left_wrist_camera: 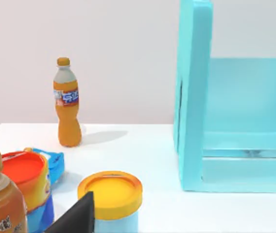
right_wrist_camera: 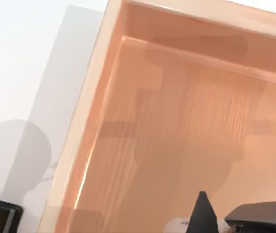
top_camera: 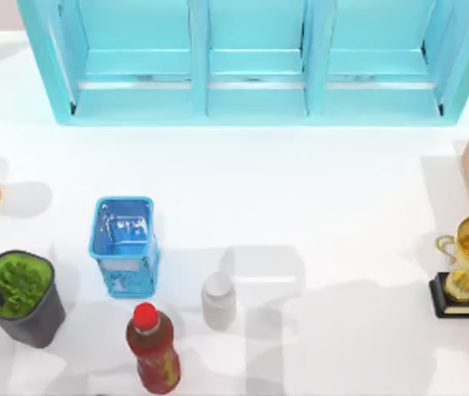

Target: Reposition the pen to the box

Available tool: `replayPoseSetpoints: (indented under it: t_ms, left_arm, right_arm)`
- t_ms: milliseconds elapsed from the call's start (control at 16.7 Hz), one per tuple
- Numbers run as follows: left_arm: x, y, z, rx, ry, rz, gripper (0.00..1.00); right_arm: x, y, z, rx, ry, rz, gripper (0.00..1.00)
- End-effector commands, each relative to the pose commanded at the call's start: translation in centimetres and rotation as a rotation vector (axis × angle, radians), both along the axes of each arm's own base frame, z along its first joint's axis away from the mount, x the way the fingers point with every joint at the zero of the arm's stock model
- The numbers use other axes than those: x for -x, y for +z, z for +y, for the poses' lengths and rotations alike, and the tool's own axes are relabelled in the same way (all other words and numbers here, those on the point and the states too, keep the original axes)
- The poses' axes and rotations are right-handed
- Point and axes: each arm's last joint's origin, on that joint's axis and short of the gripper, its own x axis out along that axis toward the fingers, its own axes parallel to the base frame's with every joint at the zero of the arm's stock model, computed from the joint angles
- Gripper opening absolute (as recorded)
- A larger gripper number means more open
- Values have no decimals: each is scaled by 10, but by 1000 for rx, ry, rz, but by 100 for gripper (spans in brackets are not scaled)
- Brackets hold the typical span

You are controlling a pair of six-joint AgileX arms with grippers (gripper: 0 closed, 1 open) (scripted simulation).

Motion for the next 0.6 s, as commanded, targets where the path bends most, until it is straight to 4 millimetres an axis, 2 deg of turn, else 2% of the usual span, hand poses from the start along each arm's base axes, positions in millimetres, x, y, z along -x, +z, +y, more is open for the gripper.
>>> replayPoseSetpoints:
  t_ms: [600]
  left_arm:
    - [0,0,0,0,0,0,100]
  right_arm:
    - [0,0,0,0,0,0,75]
